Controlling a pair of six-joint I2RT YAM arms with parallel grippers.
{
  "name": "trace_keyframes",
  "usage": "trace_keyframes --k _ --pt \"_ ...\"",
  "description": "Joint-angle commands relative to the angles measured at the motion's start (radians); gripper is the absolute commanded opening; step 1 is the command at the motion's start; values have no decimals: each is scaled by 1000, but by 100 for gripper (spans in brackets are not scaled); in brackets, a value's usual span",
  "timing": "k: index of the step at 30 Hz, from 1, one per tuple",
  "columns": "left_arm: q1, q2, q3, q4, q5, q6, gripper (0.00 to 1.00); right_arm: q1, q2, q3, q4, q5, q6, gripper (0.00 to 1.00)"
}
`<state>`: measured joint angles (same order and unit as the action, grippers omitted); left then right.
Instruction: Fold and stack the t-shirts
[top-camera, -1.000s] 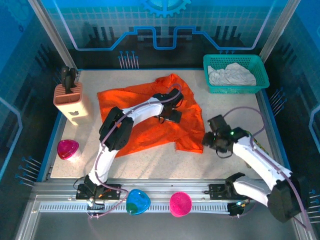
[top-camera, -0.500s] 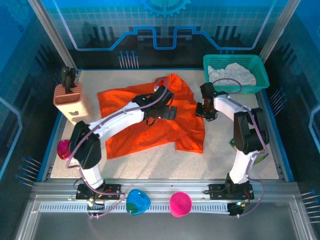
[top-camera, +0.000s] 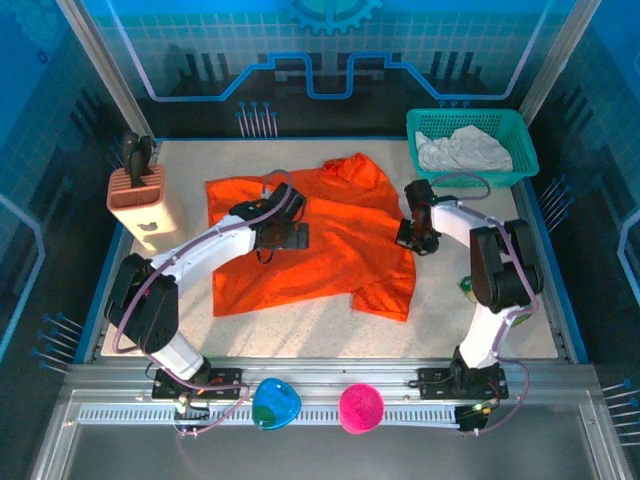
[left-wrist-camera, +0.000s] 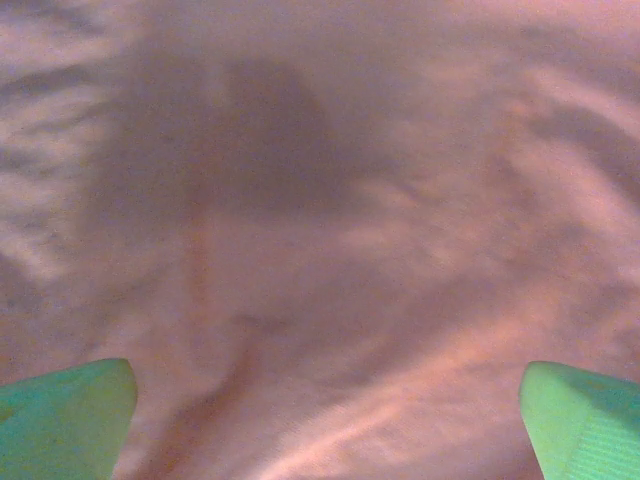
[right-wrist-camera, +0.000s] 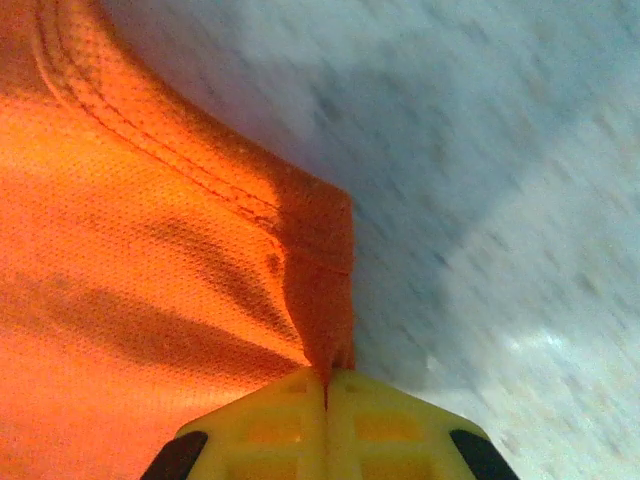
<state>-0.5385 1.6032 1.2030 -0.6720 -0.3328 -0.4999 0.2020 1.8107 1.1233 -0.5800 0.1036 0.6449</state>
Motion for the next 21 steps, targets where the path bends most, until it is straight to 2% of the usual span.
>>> trace_keyframes --k 1,7,8,10,13,15,17,21 --pt "31 -23 -42 25 32 -29 99 -10 -110 -98 -27 25 53 0" --pt "40 55 -66 64 64 -38 99 -3 -240 -238 -47 33 71 2" --pt "40 66 -69 67 66 -39 99 -1 -257 -238 -57 40 69 7" --pt "40 85 -71 67 66 -43 99 4 -297 -255 -91 60 54 32" --pt "40 79 -72 62 65 -46 99 31 -348 -160 -179 113 1 50" --pt "40 65 -69 59 57 -44 99 62 -359 -67 -228 131 -50 57" --pt "40 55 -60 51 48 -42 99 91 -339 37 -257 113 -94 57" --pt "41 76 -37 46 46 -45 95 111 -209 224 -227 -29 -148 45"
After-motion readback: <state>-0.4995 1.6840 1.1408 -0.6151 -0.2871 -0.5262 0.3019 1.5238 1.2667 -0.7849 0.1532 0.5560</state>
